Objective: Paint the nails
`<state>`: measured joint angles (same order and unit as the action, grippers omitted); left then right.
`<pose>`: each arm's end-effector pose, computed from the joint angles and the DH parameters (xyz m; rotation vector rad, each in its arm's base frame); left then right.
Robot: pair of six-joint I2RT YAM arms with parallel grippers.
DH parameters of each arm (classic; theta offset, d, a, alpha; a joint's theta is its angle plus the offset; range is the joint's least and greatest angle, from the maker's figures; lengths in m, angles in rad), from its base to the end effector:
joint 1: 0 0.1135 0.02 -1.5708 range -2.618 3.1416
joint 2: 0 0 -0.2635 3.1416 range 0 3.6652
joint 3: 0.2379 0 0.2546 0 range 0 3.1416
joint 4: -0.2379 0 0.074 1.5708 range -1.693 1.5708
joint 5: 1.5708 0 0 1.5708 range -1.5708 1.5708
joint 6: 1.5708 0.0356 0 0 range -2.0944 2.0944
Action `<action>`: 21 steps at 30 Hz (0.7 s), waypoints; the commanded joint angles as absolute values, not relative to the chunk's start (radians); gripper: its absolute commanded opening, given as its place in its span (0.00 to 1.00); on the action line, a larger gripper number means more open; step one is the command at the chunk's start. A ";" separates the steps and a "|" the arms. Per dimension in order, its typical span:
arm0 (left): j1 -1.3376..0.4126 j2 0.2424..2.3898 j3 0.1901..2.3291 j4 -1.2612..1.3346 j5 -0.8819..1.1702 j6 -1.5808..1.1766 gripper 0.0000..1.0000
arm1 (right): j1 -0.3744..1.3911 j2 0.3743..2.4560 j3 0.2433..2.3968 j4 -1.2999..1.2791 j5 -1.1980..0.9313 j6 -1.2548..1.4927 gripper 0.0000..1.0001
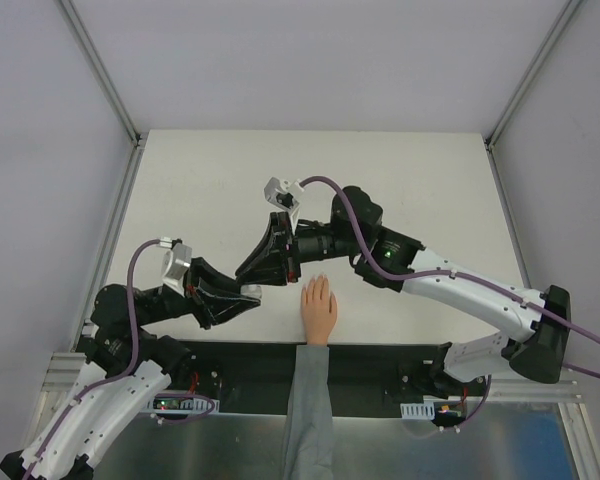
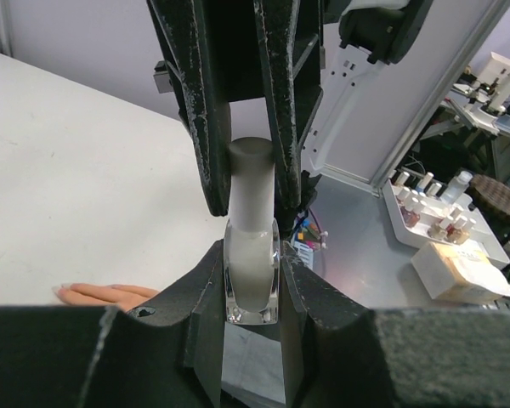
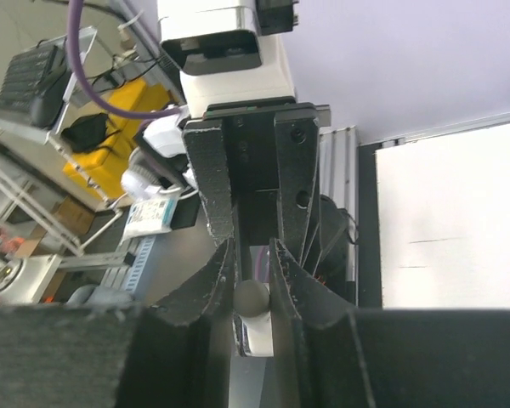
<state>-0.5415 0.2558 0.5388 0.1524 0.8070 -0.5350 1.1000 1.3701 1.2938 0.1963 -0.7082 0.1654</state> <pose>0.0513 -0.0609 0.3485 0.7849 1.1642 -1.3656 0.1241 0.2949 0.4248 -1.2774 1.0946 1.4984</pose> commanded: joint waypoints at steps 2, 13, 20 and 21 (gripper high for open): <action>-0.535 0.285 0.609 0.204 0.599 -0.444 0.00 | 1.135 1.336 1.230 0.163 -0.527 0.150 0.01; -0.535 0.413 0.566 0.314 0.272 -0.207 0.00 | 1.549 1.465 1.476 -0.339 0.908 0.324 0.01; -0.535 0.370 0.531 0.327 0.353 -0.248 0.00 | 1.506 1.462 1.496 -0.305 0.799 0.218 0.12; -0.535 0.365 0.531 0.315 0.365 -0.258 0.00 | 1.506 1.459 1.496 -0.289 0.775 0.187 0.19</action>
